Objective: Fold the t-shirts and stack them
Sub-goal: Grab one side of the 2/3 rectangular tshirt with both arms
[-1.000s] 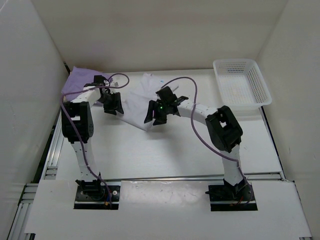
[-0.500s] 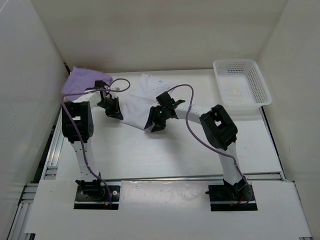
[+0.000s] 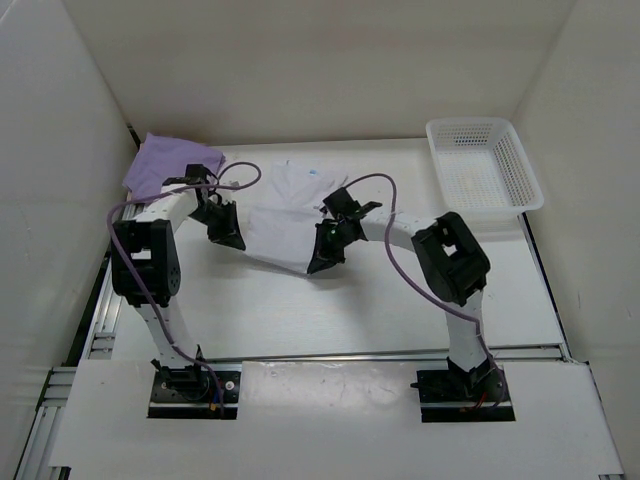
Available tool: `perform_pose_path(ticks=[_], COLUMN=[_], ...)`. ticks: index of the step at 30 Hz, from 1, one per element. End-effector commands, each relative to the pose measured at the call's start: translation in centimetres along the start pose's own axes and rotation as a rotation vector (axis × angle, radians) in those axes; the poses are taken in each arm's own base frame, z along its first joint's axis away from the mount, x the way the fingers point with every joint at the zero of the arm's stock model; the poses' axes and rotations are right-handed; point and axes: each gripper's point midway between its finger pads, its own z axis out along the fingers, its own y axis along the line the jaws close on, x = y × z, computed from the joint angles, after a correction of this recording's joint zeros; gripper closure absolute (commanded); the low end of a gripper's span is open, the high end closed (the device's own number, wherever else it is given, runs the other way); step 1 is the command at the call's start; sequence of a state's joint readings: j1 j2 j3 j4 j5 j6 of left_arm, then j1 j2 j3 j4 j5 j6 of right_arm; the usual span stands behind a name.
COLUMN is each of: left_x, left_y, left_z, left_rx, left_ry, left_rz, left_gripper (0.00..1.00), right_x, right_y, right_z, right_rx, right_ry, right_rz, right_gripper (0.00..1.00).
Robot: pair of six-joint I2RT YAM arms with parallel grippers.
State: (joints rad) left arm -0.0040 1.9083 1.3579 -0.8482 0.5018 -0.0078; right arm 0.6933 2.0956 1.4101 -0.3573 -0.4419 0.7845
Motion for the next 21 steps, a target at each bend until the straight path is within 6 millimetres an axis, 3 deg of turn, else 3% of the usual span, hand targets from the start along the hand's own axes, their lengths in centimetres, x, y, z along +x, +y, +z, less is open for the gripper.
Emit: perform_pose_path(ticks=[1,2,6,10,13,16,21], left_x=[2.8,3.9,8.8,11.0,11.0,10.8,8.1], left_y=[-1.5,-1.4,-2.7,-4.8,-6.5,-7.9,-11.2], left_z=[-2.9,-3.0,-5.3,-8.1,-9.6,-10.0,-10.2], left_rx=[-0.044,-0.085,-0.149,-0.176,-0.193,-0.201,-0.080], left_ry=[0.098,0.145,0.305,0.332,0.297,0.267,0.210], left_rz=[-0.019,-0.021,-0.030,0.020,0.098,0.175,0.199], left_gripper=[0.90,0.90,0.90,0.90,0.90,0.90,0.90], right_x=[2.7,4.6,8.4,12.1,13.9,14.5,12.3], right_y=[1.5,0.9,0.6,0.8,2.1,3.2,2.3], right_z=[-5.0,-5.4,-9.3,-11.9,-14.1,-15.8,-17.3], right_rx=[-0.052,-0.030,-0.033,-0.044,-0.063,-0.093,-0.097], right_ry=[0.065,0.118,0.143,0.186,0.199,0.179,0.104], right_rz=[-0.190,-0.194,-0.259,-0.298,-0.349,-0.351,-0.258], right_gripper=[1.00,1.00,1.00,1.00,1.00,1.00,1.00])
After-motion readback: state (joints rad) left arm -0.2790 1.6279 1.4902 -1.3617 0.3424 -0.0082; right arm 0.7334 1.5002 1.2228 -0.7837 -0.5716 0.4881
